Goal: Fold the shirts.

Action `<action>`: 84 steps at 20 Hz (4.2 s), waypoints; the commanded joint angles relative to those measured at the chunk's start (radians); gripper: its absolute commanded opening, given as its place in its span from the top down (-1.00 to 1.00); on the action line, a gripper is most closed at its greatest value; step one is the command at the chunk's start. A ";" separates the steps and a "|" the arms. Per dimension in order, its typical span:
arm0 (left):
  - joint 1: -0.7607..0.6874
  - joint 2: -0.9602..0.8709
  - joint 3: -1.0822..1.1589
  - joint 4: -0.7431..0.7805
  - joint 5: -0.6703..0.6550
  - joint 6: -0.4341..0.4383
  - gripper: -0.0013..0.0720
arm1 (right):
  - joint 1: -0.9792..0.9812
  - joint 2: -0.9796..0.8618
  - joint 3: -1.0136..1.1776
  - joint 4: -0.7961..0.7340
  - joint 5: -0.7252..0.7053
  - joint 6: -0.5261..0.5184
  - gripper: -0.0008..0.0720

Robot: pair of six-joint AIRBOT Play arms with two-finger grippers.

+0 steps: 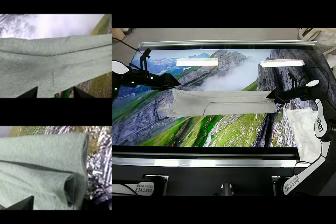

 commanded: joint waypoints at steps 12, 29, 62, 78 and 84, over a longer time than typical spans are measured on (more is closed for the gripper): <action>-0.465 -0.342 -0.003 -0.225 0.423 -0.097 0.90 | 0.117 0.394 -0.001 0.084 0.183 -0.017 0.94; -0.401 -0.127 0.001 -0.385 0.456 0.185 0.90 | 0.315 0.581 -0.001 0.028 0.079 0.107 0.94; 0.130 0.465 -0.117 -0.119 0.223 0.142 0.90 | 0.494 0.089 -0.031 -0.248 -0.024 0.120 -0.61; 0.130 0.458 -0.120 -0.119 0.225 0.153 0.90 | 0.415 0.346 -0.030 -0.040 -0.073 -0.023 0.94; 0.130 0.434 -0.121 -0.117 0.224 0.152 0.90 | 0.119 0.550 -0.030 -0.045 0.062 0.012 0.94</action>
